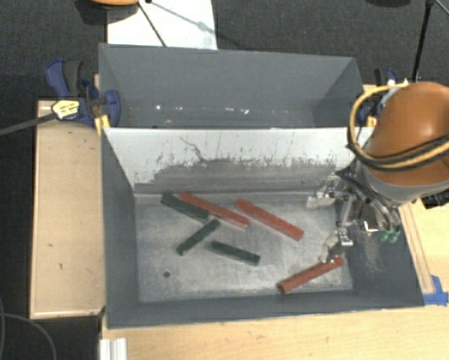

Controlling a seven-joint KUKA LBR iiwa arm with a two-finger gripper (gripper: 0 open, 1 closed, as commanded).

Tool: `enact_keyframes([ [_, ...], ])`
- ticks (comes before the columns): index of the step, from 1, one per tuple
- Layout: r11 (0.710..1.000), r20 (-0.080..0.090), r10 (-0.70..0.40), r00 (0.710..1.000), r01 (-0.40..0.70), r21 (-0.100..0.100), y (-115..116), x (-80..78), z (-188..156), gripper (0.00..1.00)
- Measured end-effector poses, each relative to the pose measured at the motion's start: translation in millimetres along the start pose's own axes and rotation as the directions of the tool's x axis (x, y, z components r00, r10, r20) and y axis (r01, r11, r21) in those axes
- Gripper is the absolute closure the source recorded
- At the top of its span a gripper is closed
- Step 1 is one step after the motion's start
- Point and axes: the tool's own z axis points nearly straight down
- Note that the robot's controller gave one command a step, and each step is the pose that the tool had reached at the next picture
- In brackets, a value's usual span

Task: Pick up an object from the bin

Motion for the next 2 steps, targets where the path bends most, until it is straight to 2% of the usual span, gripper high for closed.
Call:
enact_keyframes([
  [1,1.0,0.009,-0.001,1.0,0.001,0.001,0,-1.6,-4,0.0],
  [2,0.998,0.016,-0.064,0.998,0.064,0.002,-13,-0.3,29,0.0],
])
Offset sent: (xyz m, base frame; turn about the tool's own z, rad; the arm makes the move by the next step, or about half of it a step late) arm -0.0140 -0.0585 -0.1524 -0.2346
